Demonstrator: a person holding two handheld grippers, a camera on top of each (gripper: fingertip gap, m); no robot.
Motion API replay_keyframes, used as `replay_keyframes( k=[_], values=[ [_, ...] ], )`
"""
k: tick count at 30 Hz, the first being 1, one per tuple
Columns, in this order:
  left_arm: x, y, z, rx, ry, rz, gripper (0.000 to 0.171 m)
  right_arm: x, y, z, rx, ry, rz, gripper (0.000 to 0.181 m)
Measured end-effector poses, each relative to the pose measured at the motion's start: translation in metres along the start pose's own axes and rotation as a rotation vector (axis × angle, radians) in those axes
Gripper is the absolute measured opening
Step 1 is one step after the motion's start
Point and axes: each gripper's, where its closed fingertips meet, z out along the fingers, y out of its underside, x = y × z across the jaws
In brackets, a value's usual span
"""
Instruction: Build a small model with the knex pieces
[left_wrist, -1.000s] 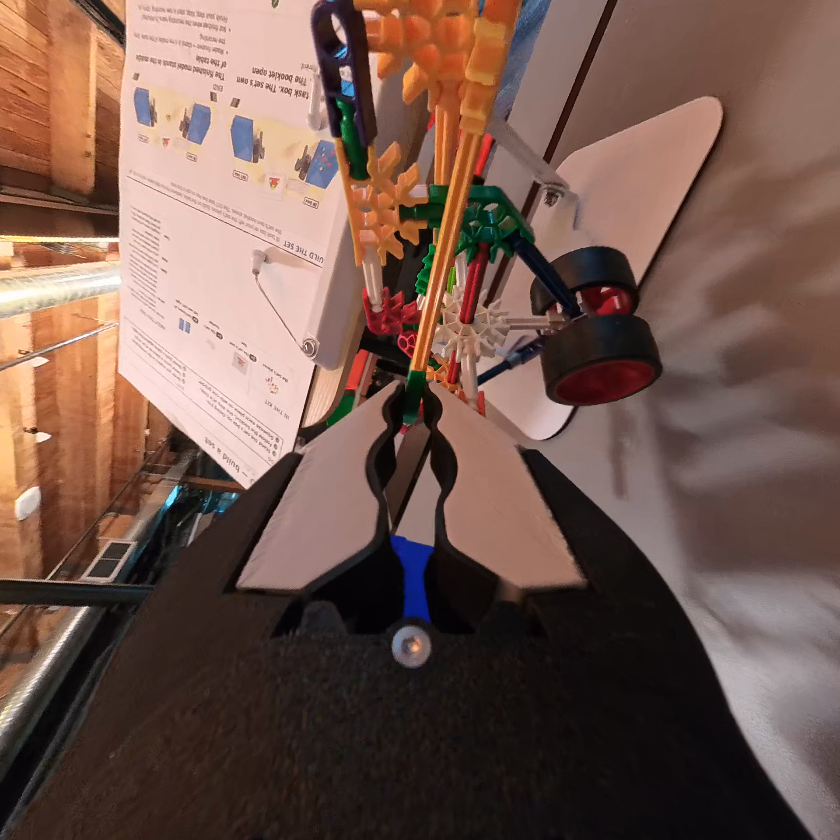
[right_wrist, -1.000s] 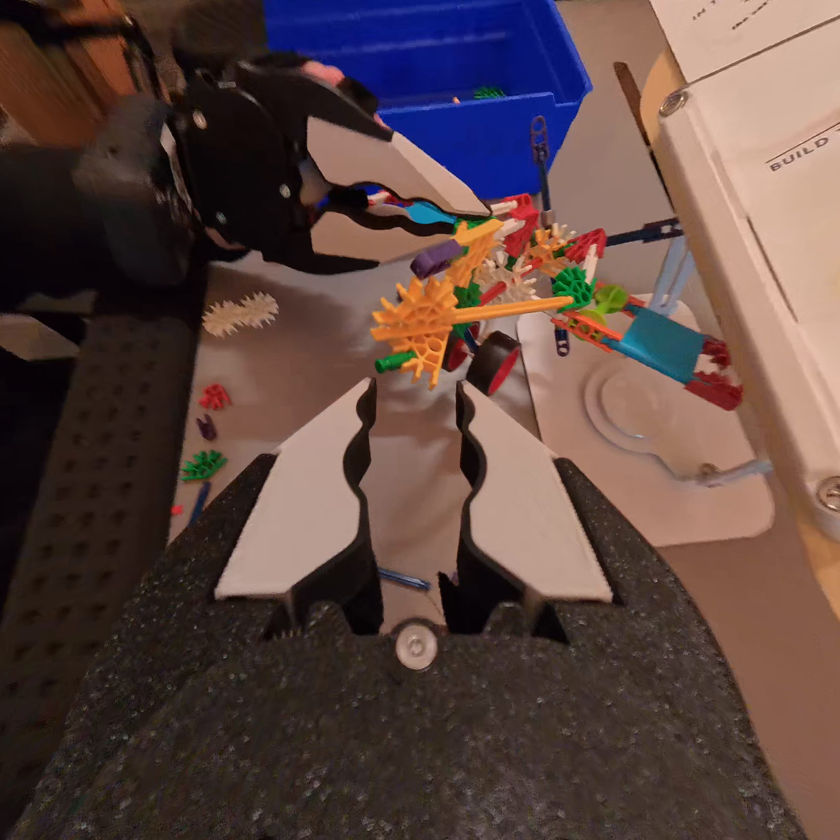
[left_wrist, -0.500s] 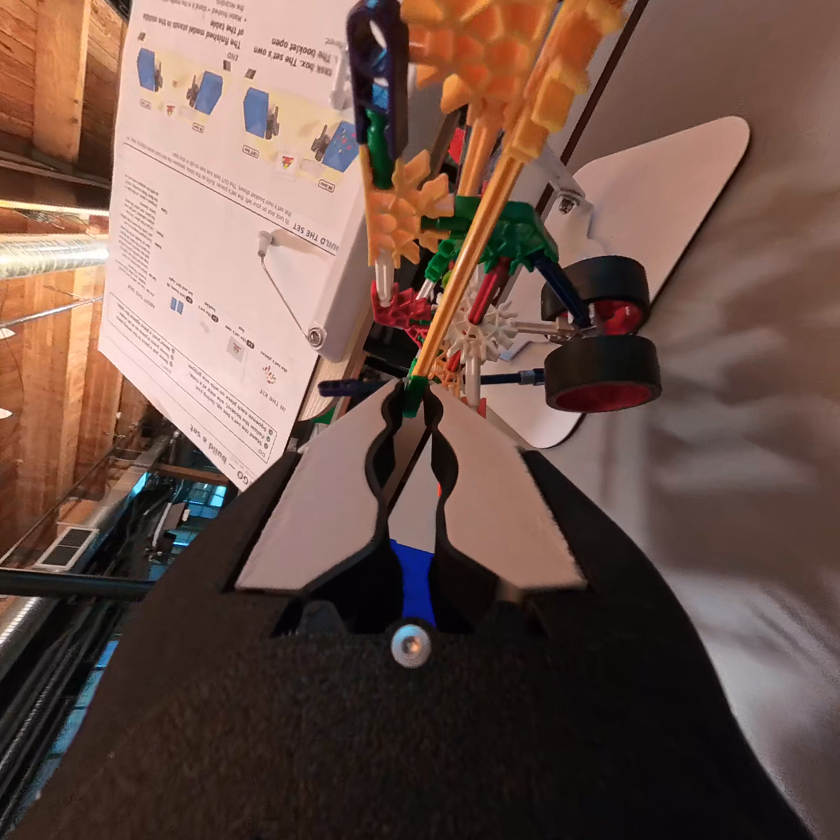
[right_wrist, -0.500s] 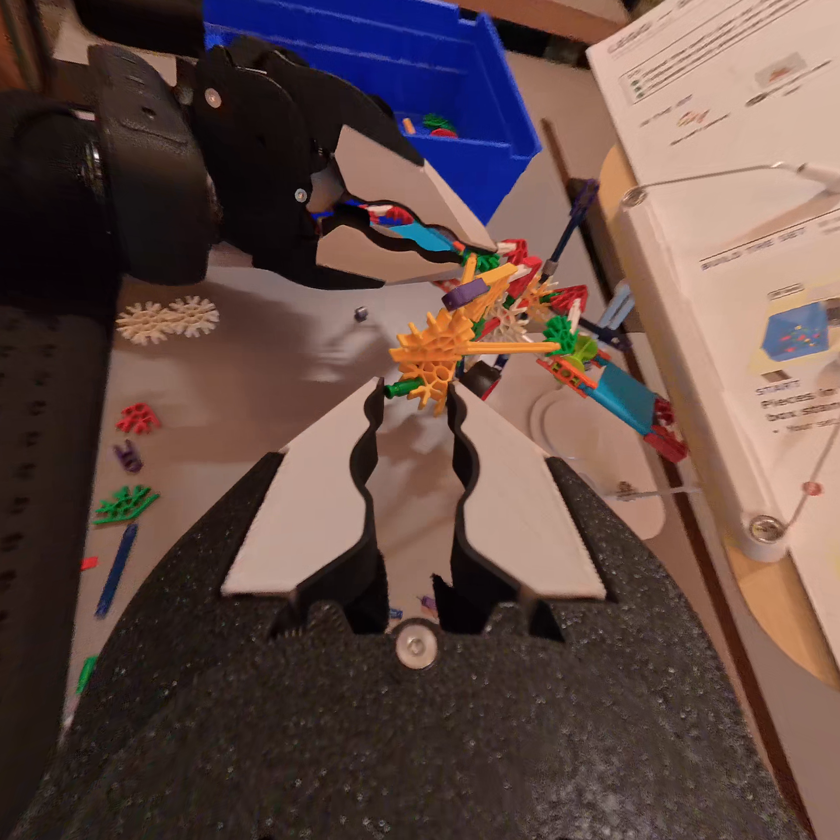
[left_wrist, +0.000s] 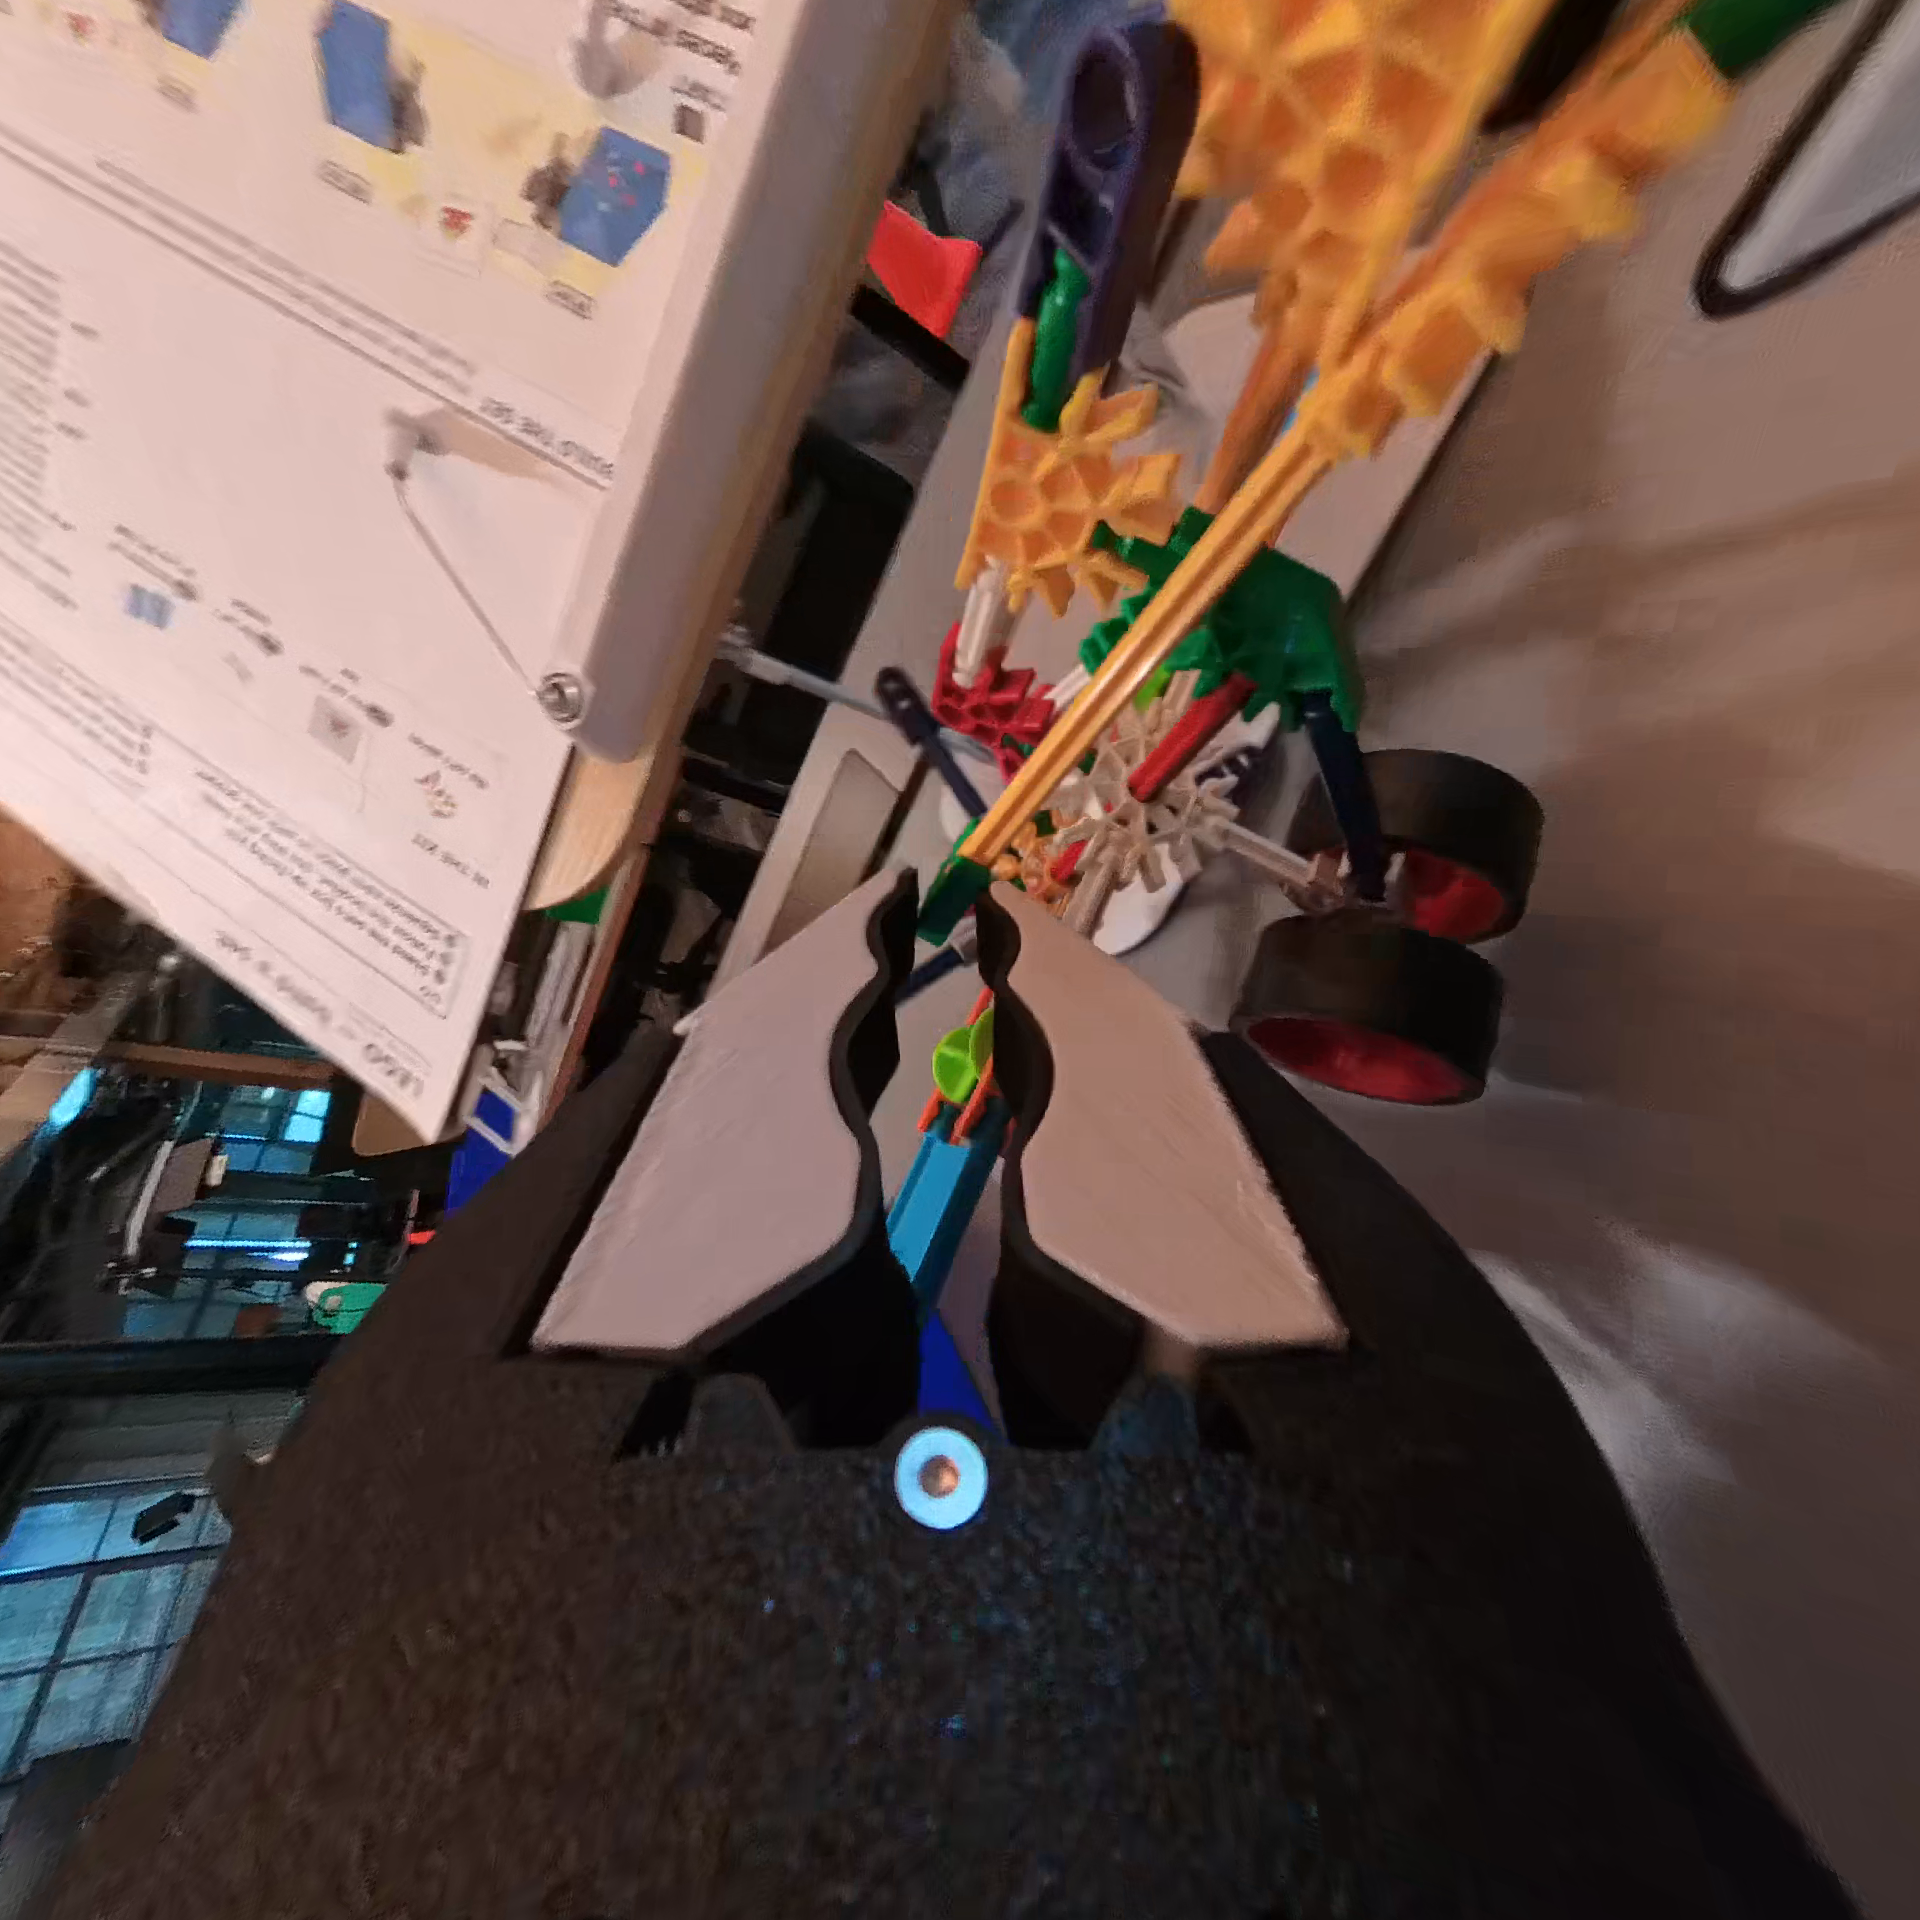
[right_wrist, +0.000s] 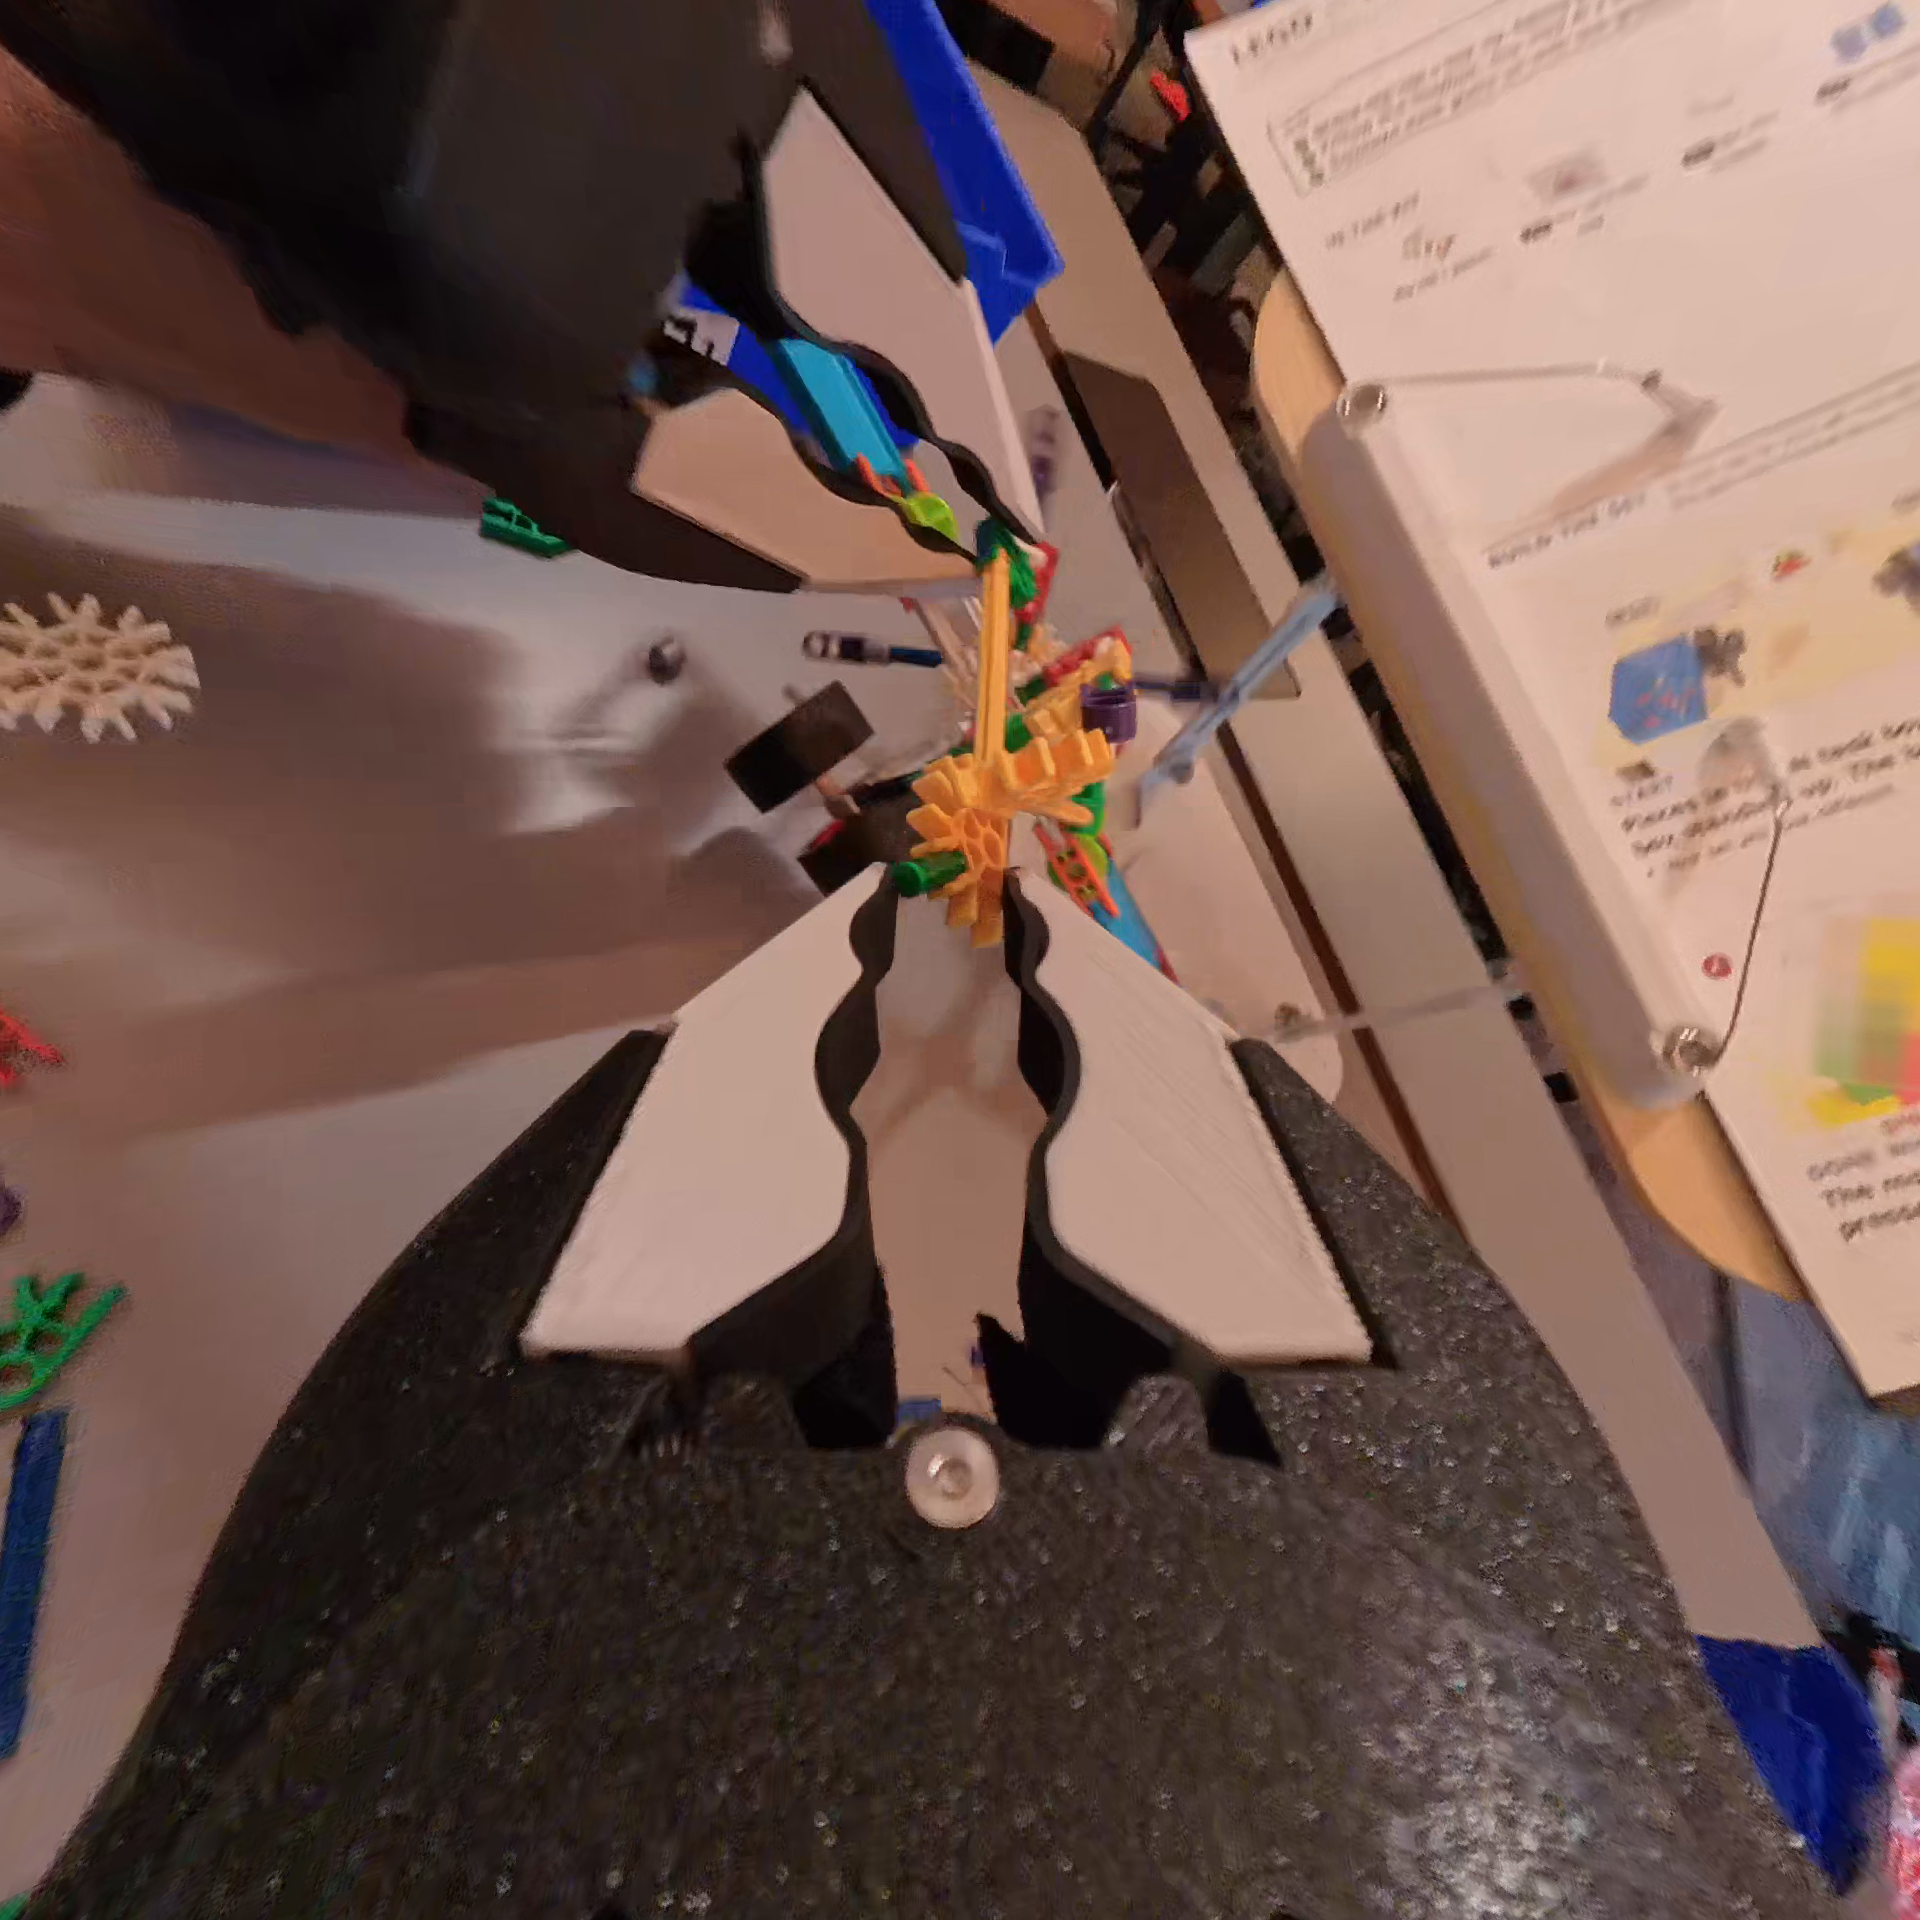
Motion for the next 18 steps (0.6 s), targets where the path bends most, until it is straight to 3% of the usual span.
replay_keyframes(
  k=[4,9,12,14,16,18],
  values=[
    [0.025,-0.02,-0.004,0.004,0.062,-0.028,0.012,0.014,0.021,-0.016,0.016,-0.022,0.083,0.018],
    [0.063,-0.048,-0.03,0.13,0.228,-0.008,0.039,0.009,0.045,-0.027,0.006,-0.013,0.035,0.016],
    [0.083,-0.055,-0.044,0.164,0.351,-0.121,0.058,0.001,0.056,-0.031,0.003,-0.02,0.015,0.015],
    [0.095,-0.062,-0.059,0.208,0.395,-0.084,0.046,0.001,0.058,-0.037,0.019,0.005,-0.017,0.014],
    [0.107,-0.07,-0.074,0.262,0.429,-0.056,0.046,-0.001,0.062,-0.042,0.023,0.017,-0.052,0.013],
    [0.109,-0.081,-0.096,0.368,0.443,-0.047,0.027,-0.003,0.067,-0.045,0.022,0.024,-0.056,0.012]
  ],
)
